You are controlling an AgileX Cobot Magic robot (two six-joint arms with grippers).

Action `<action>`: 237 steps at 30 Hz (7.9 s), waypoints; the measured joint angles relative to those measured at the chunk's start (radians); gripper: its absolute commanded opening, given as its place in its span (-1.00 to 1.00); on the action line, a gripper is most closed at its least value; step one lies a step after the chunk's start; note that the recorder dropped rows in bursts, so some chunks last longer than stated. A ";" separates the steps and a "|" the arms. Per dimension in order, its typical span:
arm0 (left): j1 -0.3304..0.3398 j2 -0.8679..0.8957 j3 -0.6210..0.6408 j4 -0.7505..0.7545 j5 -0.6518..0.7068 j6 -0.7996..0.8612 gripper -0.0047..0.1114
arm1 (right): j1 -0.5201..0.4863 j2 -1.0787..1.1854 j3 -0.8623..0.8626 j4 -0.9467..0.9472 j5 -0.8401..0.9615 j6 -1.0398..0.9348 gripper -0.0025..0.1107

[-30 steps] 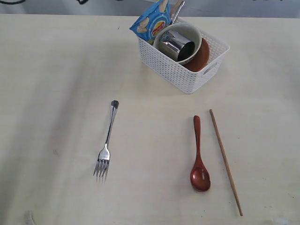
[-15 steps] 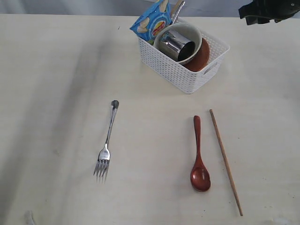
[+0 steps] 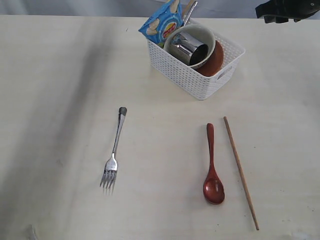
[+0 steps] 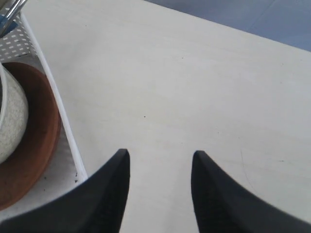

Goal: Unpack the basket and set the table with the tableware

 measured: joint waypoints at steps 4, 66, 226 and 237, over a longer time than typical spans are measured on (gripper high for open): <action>0.000 0.002 -0.059 -0.324 0.184 0.391 0.22 | 0.000 0.000 0.000 0.000 -0.002 0.000 -0.25; 0.031 0.331 -0.758 -2.365 0.821 2.145 0.26 | 0.000 0.000 0.000 0.020 -0.008 -0.016 -0.25; -0.387 -0.187 0.437 -1.716 0.260 1.700 -0.92 | 0.000 0.000 0.000 0.033 -0.030 -0.020 -0.25; -0.389 -0.080 0.437 -1.991 0.324 1.796 -0.92 | 0.000 0.000 0.000 0.034 -0.030 -0.020 -0.25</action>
